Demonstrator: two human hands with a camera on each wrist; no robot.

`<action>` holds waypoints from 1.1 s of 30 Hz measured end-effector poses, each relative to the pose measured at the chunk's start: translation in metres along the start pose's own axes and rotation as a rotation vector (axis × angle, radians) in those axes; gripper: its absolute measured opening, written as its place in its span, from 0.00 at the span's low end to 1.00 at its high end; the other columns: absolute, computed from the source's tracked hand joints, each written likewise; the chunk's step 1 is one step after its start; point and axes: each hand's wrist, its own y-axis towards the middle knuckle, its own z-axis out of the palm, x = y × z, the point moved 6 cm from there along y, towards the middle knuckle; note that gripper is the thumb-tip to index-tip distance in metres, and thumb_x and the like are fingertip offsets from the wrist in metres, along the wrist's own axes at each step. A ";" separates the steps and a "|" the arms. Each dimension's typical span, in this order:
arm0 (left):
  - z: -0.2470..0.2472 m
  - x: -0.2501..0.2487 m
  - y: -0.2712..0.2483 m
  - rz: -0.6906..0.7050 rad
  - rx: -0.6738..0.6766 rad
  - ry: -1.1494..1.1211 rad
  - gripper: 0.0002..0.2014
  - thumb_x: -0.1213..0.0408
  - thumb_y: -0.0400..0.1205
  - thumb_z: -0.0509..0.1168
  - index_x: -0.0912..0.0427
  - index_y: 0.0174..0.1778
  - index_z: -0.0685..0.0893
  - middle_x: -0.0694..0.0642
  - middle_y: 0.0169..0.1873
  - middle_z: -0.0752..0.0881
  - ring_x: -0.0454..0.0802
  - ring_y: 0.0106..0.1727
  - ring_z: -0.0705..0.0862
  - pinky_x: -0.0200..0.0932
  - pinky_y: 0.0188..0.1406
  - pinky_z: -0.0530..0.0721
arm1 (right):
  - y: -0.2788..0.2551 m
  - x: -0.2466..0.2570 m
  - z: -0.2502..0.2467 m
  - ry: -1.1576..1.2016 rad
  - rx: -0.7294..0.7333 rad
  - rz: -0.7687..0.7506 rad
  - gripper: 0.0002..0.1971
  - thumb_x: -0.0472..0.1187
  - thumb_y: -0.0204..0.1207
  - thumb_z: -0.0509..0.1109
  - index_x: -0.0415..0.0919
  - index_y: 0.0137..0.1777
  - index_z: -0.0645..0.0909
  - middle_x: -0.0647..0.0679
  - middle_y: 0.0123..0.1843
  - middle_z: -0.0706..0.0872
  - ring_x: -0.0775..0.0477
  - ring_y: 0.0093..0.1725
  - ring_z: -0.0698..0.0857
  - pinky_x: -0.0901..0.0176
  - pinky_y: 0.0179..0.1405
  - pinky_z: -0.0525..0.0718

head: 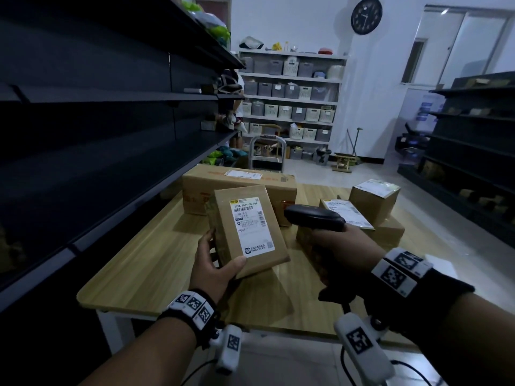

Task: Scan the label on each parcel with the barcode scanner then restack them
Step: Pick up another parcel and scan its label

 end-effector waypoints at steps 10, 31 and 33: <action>0.002 0.001 -0.001 -0.107 -0.037 -0.082 0.48 0.45 0.67 0.86 0.33 0.83 0.70 0.41 0.65 0.87 0.53 0.67 0.89 0.60 0.64 0.90 | 0.007 -0.015 -0.007 0.132 -0.040 -0.069 0.10 0.35 0.83 0.77 0.34 0.63 0.86 0.32 0.42 0.95 0.35 0.38 0.93 0.43 0.37 0.89; 0.139 -0.148 0.029 -0.365 0.267 -0.431 0.31 0.48 0.81 0.80 0.53 0.78 0.82 0.66 0.65 0.93 0.68 0.63 0.94 0.63 0.55 0.95 | 0.006 0.047 -0.129 0.326 -0.319 -0.298 0.11 0.39 0.78 0.83 0.43 0.59 0.92 0.37 0.46 0.96 0.34 0.48 0.95 0.32 0.43 0.96; 0.158 -0.155 0.035 -0.376 0.292 -0.413 0.35 0.44 0.78 0.82 0.54 0.78 0.83 0.65 0.64 0.95 0.66 0.62 0.95 0.60 0.54 0.95 | 0.006 0.049 -0.144 0.342 -0.334 -0.284 0.19 0.42 0.73 0.85 0.42 0.63 0.91 0.34 0.51 0.95 0.29 0.51 0.94 0.23 0.46 0.94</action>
